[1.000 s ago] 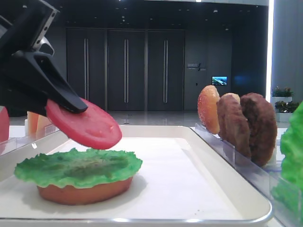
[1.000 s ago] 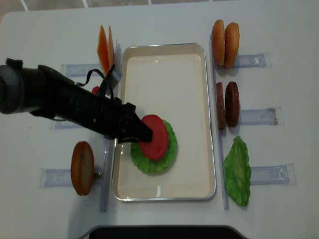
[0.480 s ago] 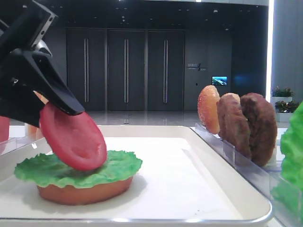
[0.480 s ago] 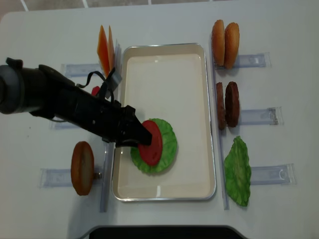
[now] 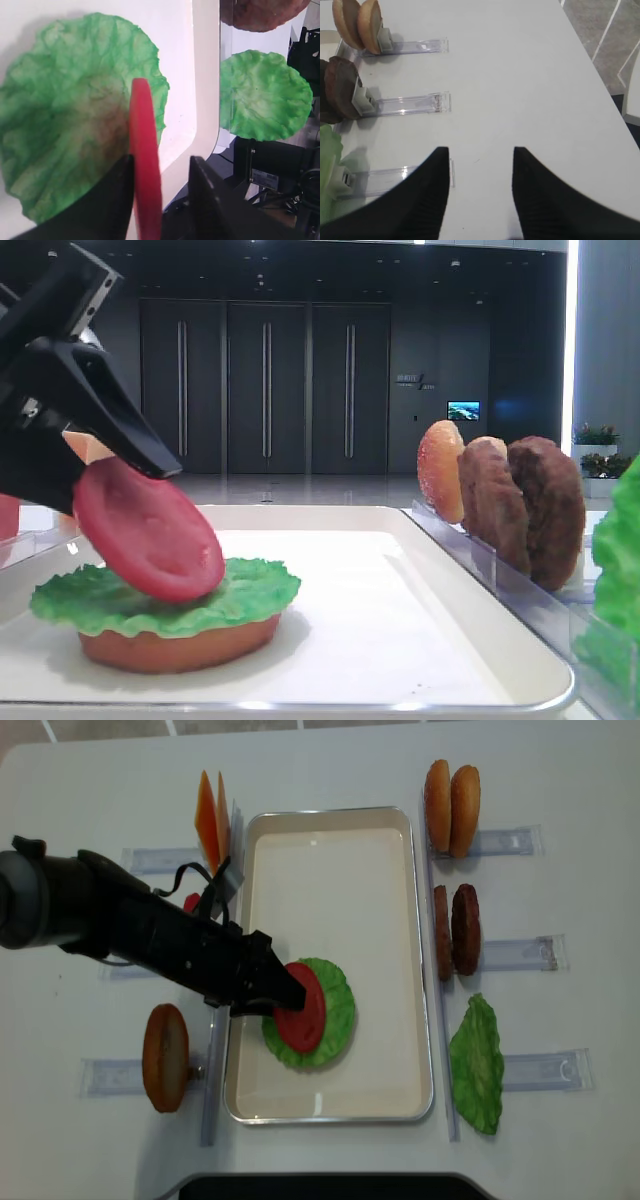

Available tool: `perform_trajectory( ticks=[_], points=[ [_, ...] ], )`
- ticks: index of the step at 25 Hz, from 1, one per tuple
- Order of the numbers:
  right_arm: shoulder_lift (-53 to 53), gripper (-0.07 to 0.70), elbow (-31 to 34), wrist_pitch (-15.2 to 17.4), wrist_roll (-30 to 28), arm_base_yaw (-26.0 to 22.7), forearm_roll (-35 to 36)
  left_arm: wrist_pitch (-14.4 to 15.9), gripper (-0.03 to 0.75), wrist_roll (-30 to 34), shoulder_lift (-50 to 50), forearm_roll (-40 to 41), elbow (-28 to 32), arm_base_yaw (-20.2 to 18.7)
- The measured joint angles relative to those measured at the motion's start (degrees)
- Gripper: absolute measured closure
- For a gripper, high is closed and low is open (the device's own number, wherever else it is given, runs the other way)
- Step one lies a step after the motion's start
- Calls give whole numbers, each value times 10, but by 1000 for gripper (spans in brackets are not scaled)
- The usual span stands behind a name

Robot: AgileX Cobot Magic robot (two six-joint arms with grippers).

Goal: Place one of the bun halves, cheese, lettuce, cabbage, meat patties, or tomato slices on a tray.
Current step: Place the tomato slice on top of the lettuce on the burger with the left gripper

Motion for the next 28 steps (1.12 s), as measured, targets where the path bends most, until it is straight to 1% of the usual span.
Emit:
perform_trajectory(
  ticks=[2,5,13,19,21,24,26,28],
  points=[
    [0,342,0,0,0,0,0,0,388,-10,0,5,-1,0],
    [0,342,0,0,0,0,0,0,363,-35,0,27,-5,0],
    [0,342,0,0,0,0,0,-3,353,-126,0,92,-43,0],
    [0,342,0,0,0,0,0,0,353,-214,1,164,-77,0],
    [0,342,0,0,0,0,0,10,353,-233,2,181,-88,0],
    [0,342,0,0,0,0,0,34,353,-250,2,192,-104,0],
    [0,342,0,0,0,0,0,43,353,-263,2,198,-111,0],
    [0,342,0,0,0,0,0,44,353,-282,2,217,-117,-4]
  ],
)
